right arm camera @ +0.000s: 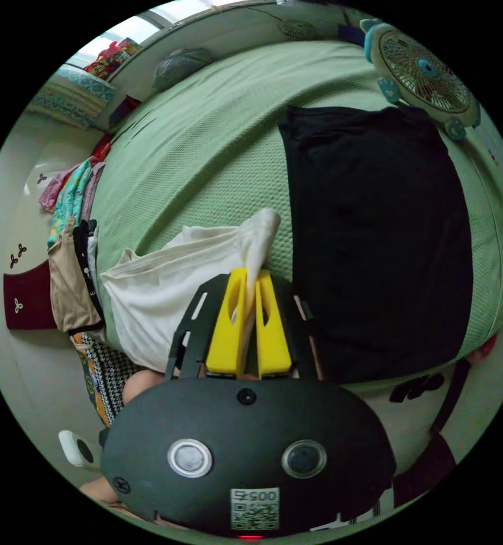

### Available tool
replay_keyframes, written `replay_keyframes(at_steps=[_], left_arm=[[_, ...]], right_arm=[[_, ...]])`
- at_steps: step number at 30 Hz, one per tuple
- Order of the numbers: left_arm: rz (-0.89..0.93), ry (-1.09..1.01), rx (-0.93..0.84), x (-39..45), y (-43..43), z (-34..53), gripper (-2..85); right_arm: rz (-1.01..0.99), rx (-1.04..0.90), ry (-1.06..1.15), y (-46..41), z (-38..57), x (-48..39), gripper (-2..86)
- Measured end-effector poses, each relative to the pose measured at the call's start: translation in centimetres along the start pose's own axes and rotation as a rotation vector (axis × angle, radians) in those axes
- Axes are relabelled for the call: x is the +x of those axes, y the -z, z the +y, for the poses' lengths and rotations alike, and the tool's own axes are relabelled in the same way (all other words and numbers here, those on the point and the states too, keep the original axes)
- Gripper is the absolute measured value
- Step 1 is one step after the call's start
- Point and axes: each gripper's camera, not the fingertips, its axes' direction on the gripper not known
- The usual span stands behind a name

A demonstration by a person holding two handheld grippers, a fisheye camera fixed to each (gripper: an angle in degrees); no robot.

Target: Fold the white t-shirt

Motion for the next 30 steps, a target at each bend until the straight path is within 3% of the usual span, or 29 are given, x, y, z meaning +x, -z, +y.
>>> replay_keyframes(at_steps=[10, 21, 30], left_arm=[[0.065, 0.037, 0.077, -3.9, 5.0, -2.9, 2.8], [0.235, -0.063, 0.119, -3.9, 9.2, -6.5, 3.3], [0.265, -0.032, 0.113, -10.2, 12.9, -5.2, 3.3]], right_arm=[[0.162, 0.099, 0.086, -0.4, -2.6, -7.5, -1.2], [0.469, 0.12, -0.005, -1.4, -1.2, -5.6, -1.2], [0.513, 0.126, 0.074, -5.2, 2.6, -10.9, -1.1]])
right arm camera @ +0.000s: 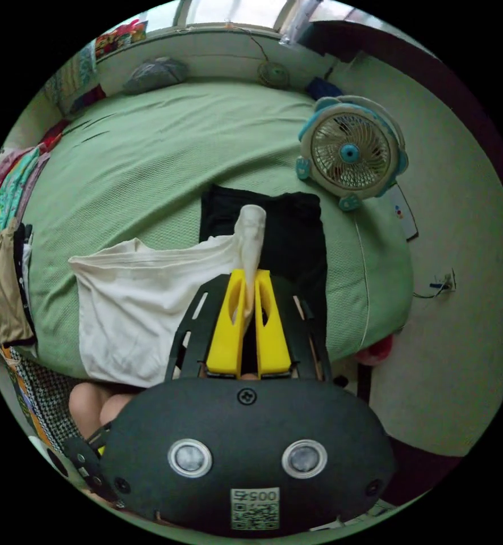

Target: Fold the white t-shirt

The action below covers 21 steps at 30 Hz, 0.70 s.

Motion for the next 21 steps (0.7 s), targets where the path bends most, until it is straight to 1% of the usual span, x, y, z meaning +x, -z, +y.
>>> replay_keyframes(at_steps=[5, 10, 13, 15, 18, 21], left_arm=[[-0.055, 0.036, 0.055, -4.1, 4.7, 1.7, 3.4], [-0.112, 0.117, 0.083, -9.2, 9.0, 4.4, 3.5], [-0.191, 0.191, 0.049, -12.7, 10.2, 5.8, 3.5], [-0.247, 0.264, -0.018, -16.0, 9.5, 6.5, 3.5], [-0.223, 0.328, -0.117, -19.4, 8.2, 7.0, 3.5], [-0.19, 0.337, -0.112, -20.6, 8.4, 7.1, 3.4]], right_arm=[[-0.015, 0.05, 0.096, 1.2, 1.9, -6.5, -0.5], [-0.108, 0.073, 0.223, 0.7, 4.9, -14.6, 2.5], [-0.135, 0.093, 0.282, -0.4, 7.0, -18.7, 6.1], [-0.159, 0.113, 0.298, -1.0, 8.5, -20.3, 7.3], [-0.193, 0.106, 0.324, -2.2, 11.5, -21.3, 8.4], [-0.223, 0.135, 0.351, -3.2, 15.4, -20.2, 8.9]])
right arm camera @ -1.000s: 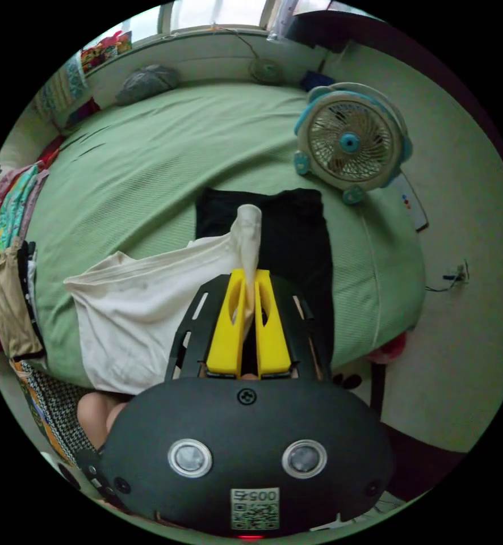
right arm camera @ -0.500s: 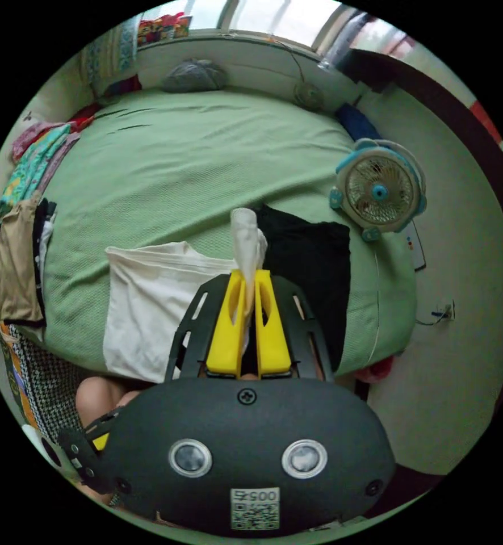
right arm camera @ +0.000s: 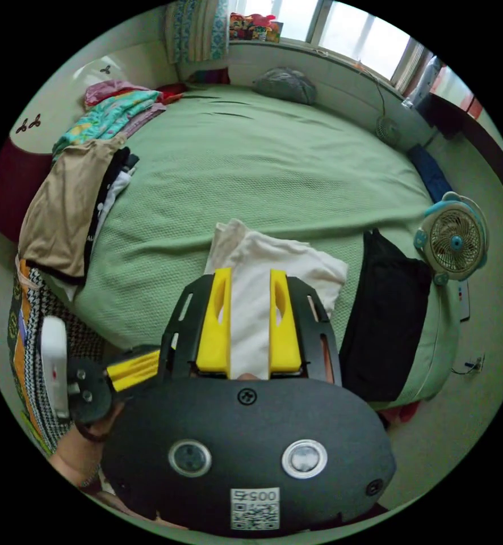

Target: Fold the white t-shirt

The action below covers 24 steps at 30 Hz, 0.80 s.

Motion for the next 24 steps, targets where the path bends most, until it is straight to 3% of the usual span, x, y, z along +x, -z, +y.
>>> replay_keyframes(at_steps=[13, 18, 24], left_arm=[[-0.002, -0.097, 0.091, 0.8, 4.6, -0.4, 3.2], [0.011, -0.072, 0.095, 1.1, 5.0, -0.3, 3.1], [-0.01, -0.09, 0.12, 1.0, 5.7, 1.1, 3.0]], right_arm=[[0.005, 0.188, 0.017, -3.2, 23.0, 0.5, 12.1], [0.132, 0.141, -0.055, -6.2, 25.5, 0.7, 11.1], [0.144, 0.091, -0.229, -8.4, 26.5, 5.1, 6.1]])
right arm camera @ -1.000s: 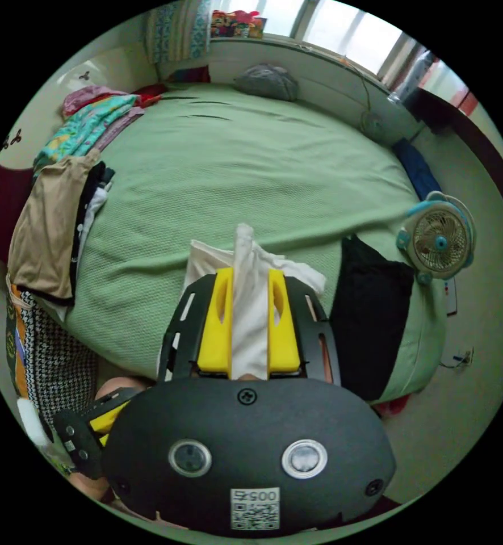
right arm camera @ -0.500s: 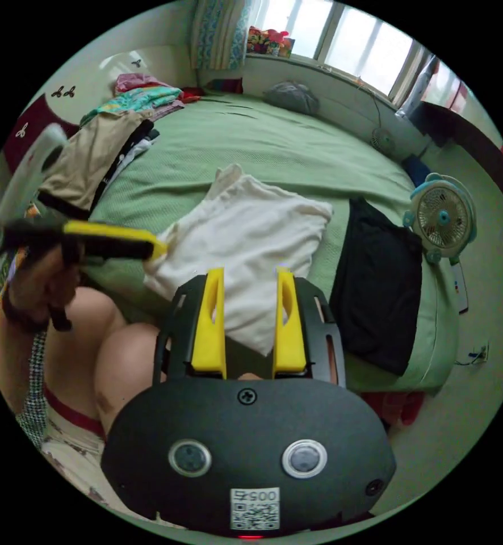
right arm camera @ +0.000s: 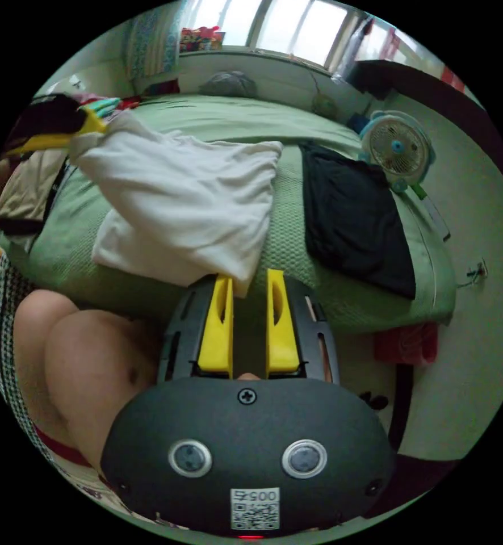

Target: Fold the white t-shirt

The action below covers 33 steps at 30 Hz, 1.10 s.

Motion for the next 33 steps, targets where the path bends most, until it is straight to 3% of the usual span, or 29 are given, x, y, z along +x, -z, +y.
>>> replay_keyframes(at_steps=[4, 11, 19, 26, 33], left_arm=[[-0.024, -0.006, -0.032, -0.6, -0.9, 1.4, 2.5], [-0.182, -0.011, -0.232, -3.1, -6.4, 5.7, 0.6], [-0.259, 0.005, -0.174, -3.2, -5.8, 9.5, -0.1], [-0.212, -0.095, -0.053, 1.2, -6.7, 10.6, -0.2], [-0.372, -0.1, -0.146, 2.2, -12.2, 13.0, -0.3]], right_arm=[[-0.1, 0.056, -0.056, 0.6, 1.7, 2.8, -0.7], [-0.114, -0.024, -0.062, -2.6, 3.8, 4.4, -1.5], [-0.142, -0.098, 0.013, -3.6, 4.9, 6.3, -1.2], [-0.174, 0.032, 0.032, -1.7, 3.9, 7.0, -0.9], [-0.11, -0.113, 0.012, -6.9, 2.5, 6.9, -0.9]])
